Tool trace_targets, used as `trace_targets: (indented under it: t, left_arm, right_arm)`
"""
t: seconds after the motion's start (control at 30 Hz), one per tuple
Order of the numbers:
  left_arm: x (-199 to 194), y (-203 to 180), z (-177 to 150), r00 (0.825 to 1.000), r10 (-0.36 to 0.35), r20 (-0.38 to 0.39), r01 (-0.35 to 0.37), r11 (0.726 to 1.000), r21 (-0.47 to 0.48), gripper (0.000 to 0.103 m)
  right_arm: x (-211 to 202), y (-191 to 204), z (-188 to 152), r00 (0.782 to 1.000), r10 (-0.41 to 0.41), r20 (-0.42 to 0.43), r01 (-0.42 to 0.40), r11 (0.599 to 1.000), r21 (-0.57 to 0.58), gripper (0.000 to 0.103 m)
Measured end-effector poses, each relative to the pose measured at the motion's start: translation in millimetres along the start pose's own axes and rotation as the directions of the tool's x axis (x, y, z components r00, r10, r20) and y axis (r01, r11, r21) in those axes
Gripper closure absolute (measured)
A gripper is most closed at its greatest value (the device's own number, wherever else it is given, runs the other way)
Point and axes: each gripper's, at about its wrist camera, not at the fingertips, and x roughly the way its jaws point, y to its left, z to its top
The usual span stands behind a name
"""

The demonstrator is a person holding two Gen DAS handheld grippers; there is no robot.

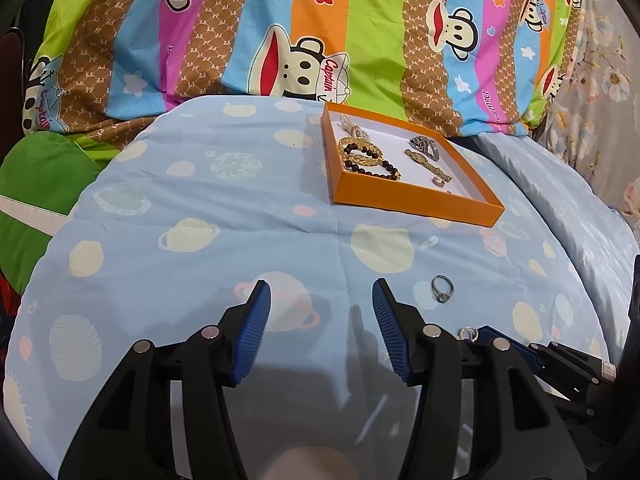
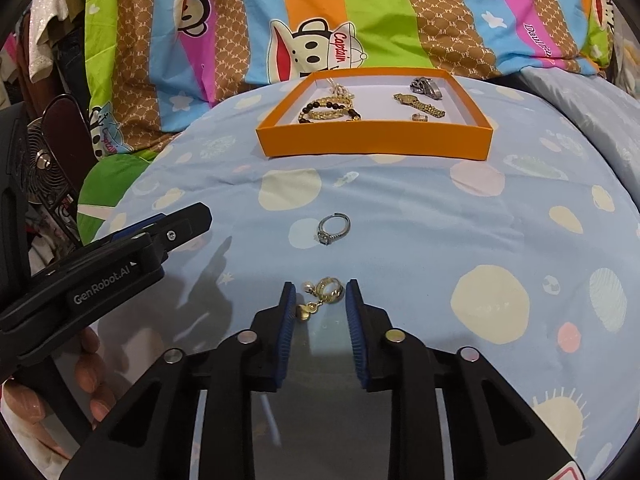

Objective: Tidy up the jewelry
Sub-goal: 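Grasp the pearl drop earring with the right gripper while the left moves to the silver ring, then grasp the silver ring with the left gripper while the right lifts the pearl earring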

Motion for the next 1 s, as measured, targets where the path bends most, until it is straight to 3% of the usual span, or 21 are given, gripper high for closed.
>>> trace_targets:
  t: [0.2, 0.33, 0.53, 0.7, 1.0]
  left_arm:
    - [1, -1, 0, 1.0, -0.002, -0.009, 0.002, 1.0, 0.0, 0.052]
    - [2, -1, 0, 1.0, 0.0, -0.01, 0.0, 1.0, 0.0, 0.052]
    - [2, -1, 0, 1.0, 0.0, -0.012, 0.0, 1.0, 0.001, 0.052]
    - [3, -1, -1, 1.0, -0.001, -0.012, 0.001, 1.0, -0.001, 0.052]
    - [3, -1, 0, 1.0, -0.001, -0.014, 0.001, 1.0, -0.002, 0.052]
  right_arm:
    - [1, -4, 0, 1.0, -0.003, -0.006, 0.003, 1.0, 0.019, 0.094]
    - [1, -6, 0, 1.0, 0.003, -0.006, -0.003, 1.0, 0.022, 0.093]
    - [1, 1, 4, 1.0, 0.001, 0.004, -0.001, 1.0, -0.001, 0.084]
    - [9, 6, 10, 1.0, -0.01, -0.008, 0.01, 1.0, -0.011, 0.083]
    - [8, -1, 9, 1.0, -0.016, -0.005, 0.016, 1.0, 0.024, 0.095]
